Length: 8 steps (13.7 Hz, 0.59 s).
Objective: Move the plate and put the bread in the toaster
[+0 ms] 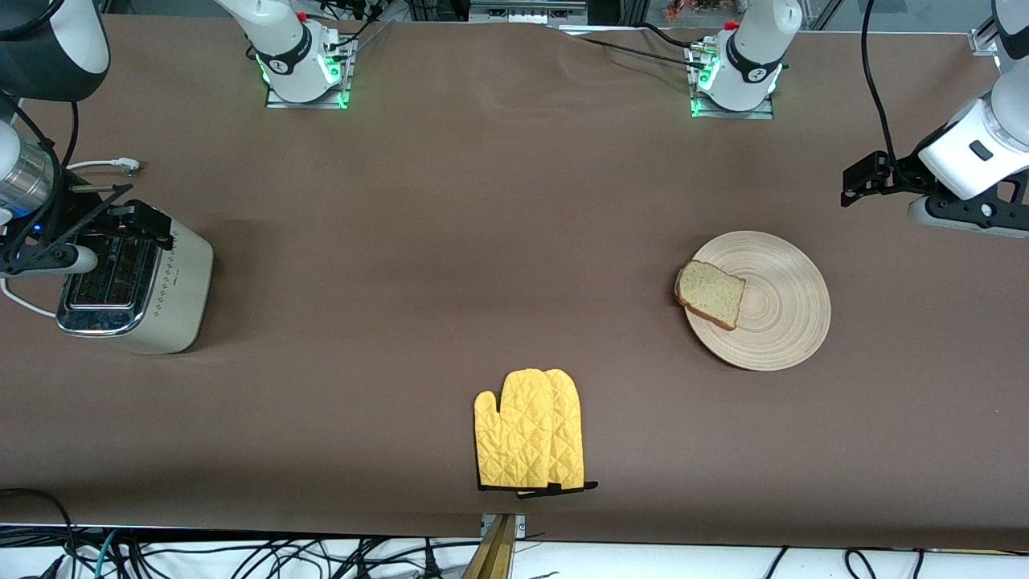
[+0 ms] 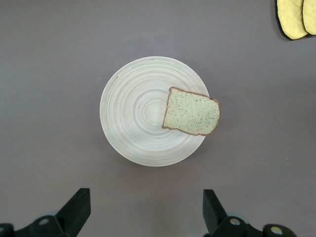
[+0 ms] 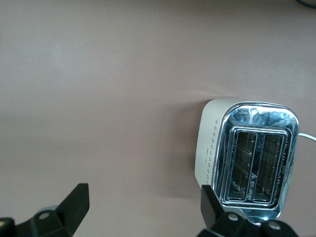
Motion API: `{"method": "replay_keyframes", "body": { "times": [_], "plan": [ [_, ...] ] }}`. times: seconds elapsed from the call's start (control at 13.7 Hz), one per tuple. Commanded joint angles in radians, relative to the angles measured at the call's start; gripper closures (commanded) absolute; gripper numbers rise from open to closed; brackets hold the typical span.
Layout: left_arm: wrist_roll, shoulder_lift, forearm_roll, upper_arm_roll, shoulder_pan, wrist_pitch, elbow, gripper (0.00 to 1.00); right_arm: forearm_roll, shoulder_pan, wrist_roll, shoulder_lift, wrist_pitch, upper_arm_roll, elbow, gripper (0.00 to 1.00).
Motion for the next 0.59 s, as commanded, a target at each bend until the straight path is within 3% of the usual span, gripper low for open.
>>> {"method": "replay_keyframes", "body": {
  "times": [0.0,0.51],
  "plan": [
    [-0.020,-0.002,0.032,-0.020,-0.007,0.017,0.013,0.00,-0.002,-0.004,0.002,0.009,-0.008,0.005,0.024,0.00],
    [-0.024,-0.002,0.033,-0.023,-0.009,0.022,0.013,0.00,-0.004,-0.004,-0.001,0.010,-0.008,0.005,0.024,0.00]
  ]
}}
